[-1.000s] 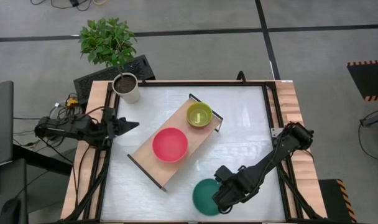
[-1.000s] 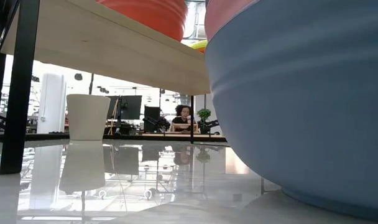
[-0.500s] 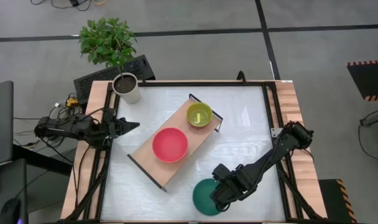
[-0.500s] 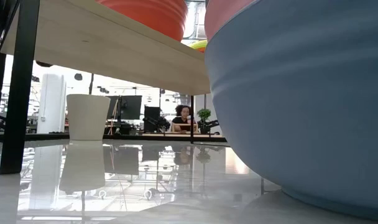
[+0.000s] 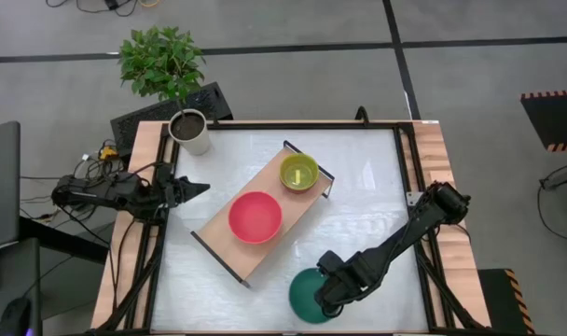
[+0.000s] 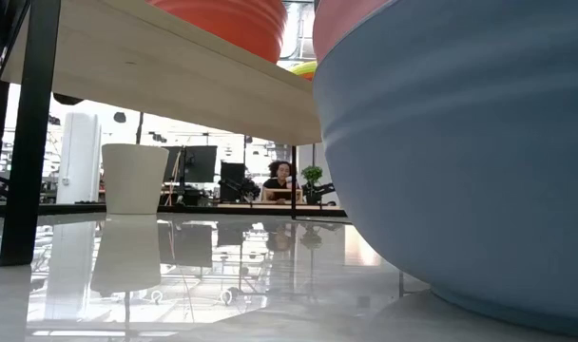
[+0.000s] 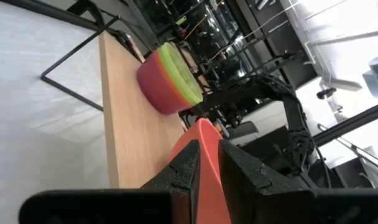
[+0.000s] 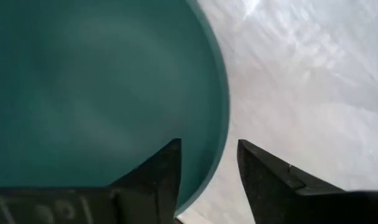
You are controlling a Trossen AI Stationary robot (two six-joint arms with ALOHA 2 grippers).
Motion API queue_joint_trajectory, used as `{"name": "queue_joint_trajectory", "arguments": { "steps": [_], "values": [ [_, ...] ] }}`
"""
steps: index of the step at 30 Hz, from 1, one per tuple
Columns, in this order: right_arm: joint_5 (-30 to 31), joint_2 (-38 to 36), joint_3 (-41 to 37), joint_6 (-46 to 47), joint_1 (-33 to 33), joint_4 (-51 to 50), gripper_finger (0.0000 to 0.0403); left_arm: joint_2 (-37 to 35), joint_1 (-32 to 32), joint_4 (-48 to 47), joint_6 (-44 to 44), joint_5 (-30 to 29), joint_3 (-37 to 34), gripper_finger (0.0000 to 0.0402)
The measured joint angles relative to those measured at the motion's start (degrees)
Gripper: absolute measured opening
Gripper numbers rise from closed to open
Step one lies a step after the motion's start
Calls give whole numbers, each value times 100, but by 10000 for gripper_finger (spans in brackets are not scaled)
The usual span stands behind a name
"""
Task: Place and stack bowls onto a shelf
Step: Stack the green bowl on top of the red bowl into the shelf
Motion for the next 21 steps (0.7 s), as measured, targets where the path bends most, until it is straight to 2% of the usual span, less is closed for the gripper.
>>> {"name": "queue_joint_trajectory", "arguments": {
  "steps": [6,16,21],
  "values": [
    [-246,0,0,66,-3,-3,155,0,-2,2,2,-31,0,43],
    [-705,0,0,122,-13,-38,145,0,0,0,-34,-40,0,43],
    [-713,0,64,97,-66,-159,102,0,-2,0,-39,-41,0,43]
  ]
}}
